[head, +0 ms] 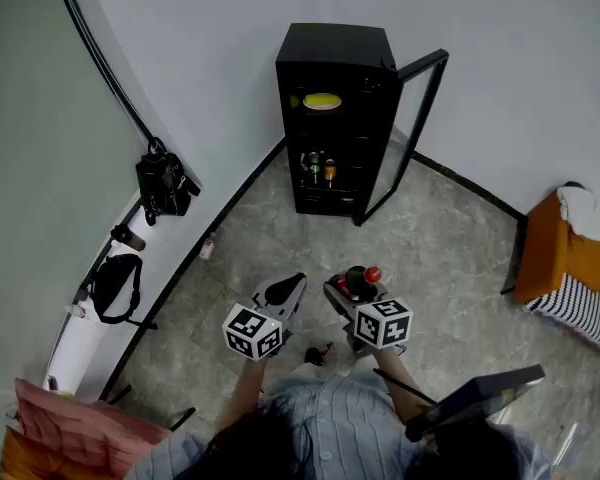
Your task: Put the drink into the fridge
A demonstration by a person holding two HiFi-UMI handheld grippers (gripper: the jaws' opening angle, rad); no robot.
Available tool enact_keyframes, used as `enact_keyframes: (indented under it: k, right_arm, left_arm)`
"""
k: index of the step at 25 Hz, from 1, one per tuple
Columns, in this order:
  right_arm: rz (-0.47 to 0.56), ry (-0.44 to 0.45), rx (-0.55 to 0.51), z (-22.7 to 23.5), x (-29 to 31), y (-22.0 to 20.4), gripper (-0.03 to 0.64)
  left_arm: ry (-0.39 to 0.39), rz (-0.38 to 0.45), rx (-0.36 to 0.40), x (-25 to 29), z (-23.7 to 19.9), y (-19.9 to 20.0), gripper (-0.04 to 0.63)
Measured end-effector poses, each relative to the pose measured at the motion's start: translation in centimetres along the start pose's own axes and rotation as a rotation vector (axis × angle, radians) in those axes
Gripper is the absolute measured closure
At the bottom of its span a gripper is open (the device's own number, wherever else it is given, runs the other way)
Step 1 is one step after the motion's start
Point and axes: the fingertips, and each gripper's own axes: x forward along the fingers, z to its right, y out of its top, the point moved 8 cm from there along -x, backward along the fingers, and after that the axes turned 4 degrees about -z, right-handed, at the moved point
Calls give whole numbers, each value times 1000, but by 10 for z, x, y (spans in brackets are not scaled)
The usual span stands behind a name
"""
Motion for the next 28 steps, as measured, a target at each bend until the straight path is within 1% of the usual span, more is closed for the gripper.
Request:
enact_keyframes:
  k: [5,11,16,22,28]
  right_arm:
    - [11,-5,19,-12,3,0,319]
    - [11,-15,12,-21,5,-4,318]
    - [3,-27,19,-28,2,-13,318]
    - [-13,-42,23,-24,-3,-18,319]
    - [-19,-50,50,-7,-1,-15,319]
  left_arm:
    - [-24,2,1,-9,-2,0,587]
    - [-45,-7,-6,-16,-6,-6,588]
    - [-56,-5,-30,-24,-7,-15,588]
    - [-72,-8,-60,-16,-7,-23,587]
    - [-81,-26,-71,3,-12,-23,588]
